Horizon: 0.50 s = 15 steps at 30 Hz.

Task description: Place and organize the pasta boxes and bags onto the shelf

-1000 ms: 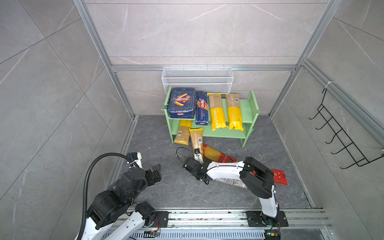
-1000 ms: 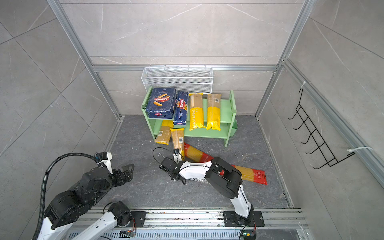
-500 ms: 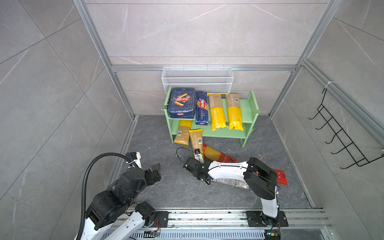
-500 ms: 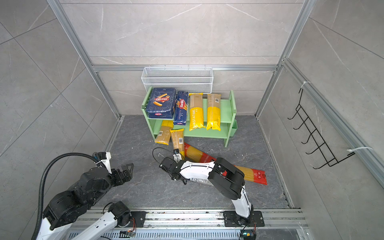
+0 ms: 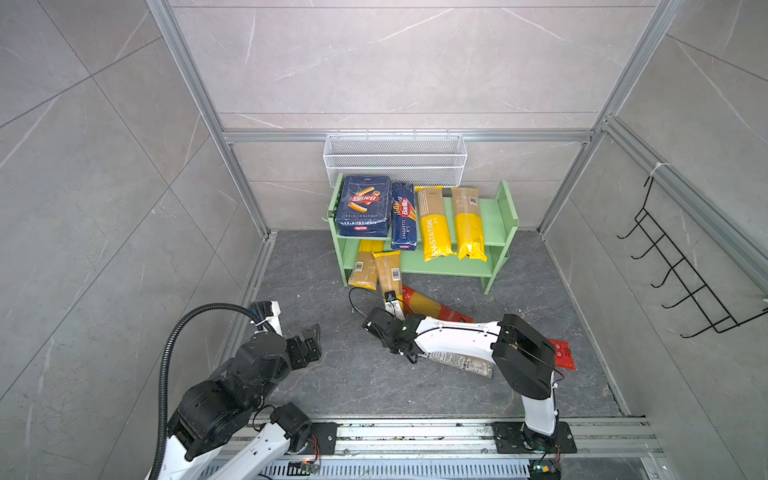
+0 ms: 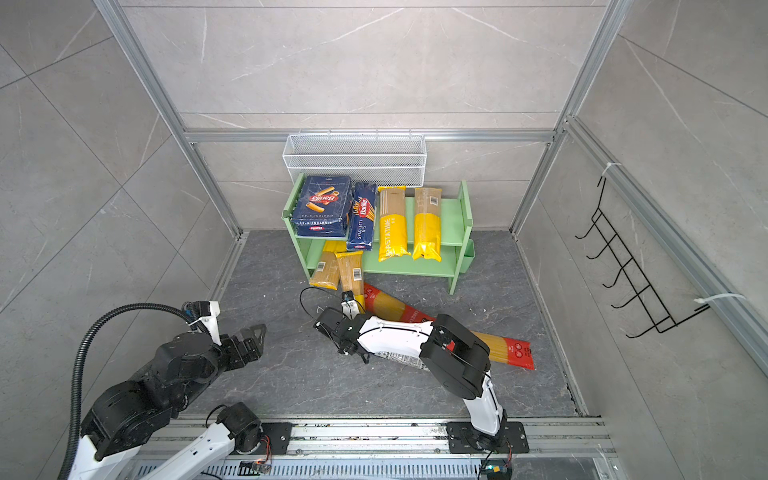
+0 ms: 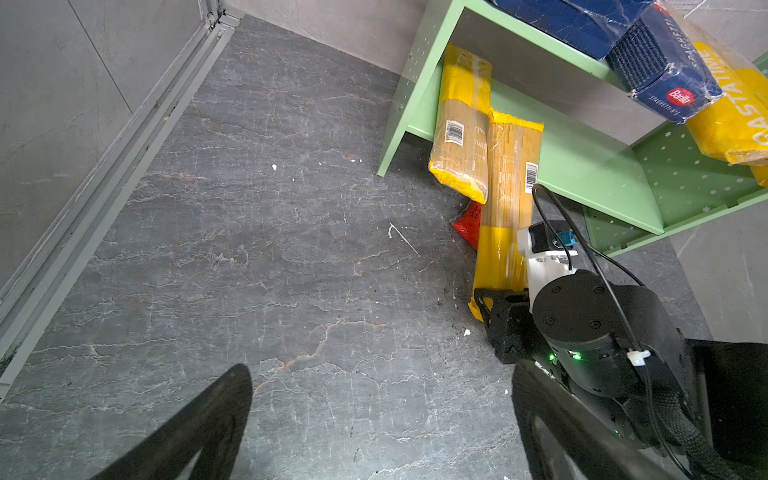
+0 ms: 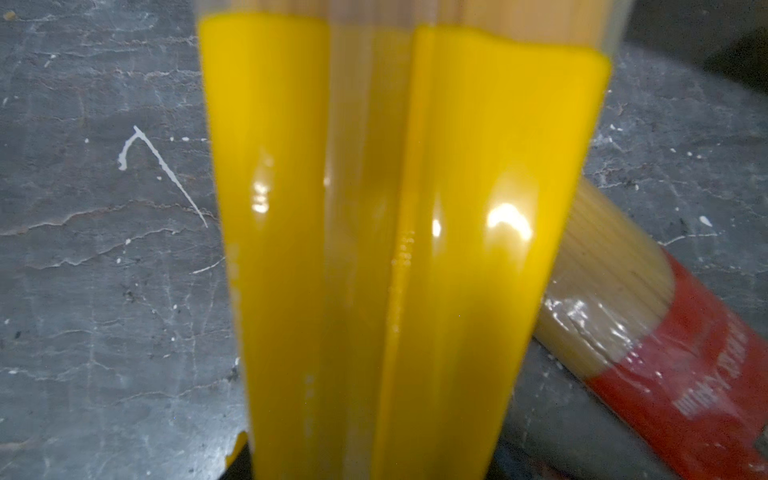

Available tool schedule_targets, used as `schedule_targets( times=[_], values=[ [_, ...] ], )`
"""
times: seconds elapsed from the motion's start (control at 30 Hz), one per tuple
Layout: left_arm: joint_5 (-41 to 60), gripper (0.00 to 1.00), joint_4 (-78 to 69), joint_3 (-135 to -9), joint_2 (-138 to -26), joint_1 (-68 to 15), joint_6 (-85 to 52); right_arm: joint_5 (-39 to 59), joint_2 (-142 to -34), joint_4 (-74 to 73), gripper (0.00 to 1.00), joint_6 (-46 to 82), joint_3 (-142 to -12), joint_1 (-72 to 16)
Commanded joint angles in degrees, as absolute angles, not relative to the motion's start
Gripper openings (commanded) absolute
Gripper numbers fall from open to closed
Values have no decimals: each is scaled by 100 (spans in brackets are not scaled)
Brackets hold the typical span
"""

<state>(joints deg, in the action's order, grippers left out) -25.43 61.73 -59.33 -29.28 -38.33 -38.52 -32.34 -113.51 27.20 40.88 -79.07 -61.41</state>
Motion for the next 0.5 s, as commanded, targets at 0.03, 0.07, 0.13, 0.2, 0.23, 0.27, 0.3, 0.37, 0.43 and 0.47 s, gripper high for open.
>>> schedule_targets(
  times=[0.03,0.07,0.13,0.2,0.23,0.27,0.3,0.37,0.43,0.47],
  values=[
    [-2676,99,6197,-6200,-3045,-3840,-3657,-3939,-10770,2261,0,3937,-8277,-6105],
    [-2681,99,6196,-6221,-3062,-3847,-3650,-3947,-10750,2253,0,3933,-8286,-6085],
    [-2681,99,6183,-6267,-3110,-3845,-3626,-3991,-10725,2250,0,3911,-8337,-6059],
    [-2786,99,6161,-6310,-3161,-3846,-3587,-4012,-10714,2252,0,3890,-8394,-6006],
    [-2821,99,6158,-6336,-3189,-3841,-3582,-4025,-10711,2254,0,3894,-8419,-5982],
    [-2823,99,6144,-6352,-3207,-3848,-3570,-4030,-10704,2224,0,3873,-8437,-5968],
    [-2821,99,6136,-6377,-3234,-3845,-3559,-4018,-10697,2192,0,3825,-8467,-5943],
    [-2837,99,6126,-6418,-3281,-3845,-3542,-4051,-10688,2184,0,3805,-8520,-5907],
    [-2839,99,6118,-6474,-3328,-3845,-3511,-4051,-10663,2156,0,3745,-8567,-5881],
    [-2848,99,6118,-6510,-3353,-3842,-3496,-4076,-10656,2146,0,3730,-8599,-5865]
  ],
)
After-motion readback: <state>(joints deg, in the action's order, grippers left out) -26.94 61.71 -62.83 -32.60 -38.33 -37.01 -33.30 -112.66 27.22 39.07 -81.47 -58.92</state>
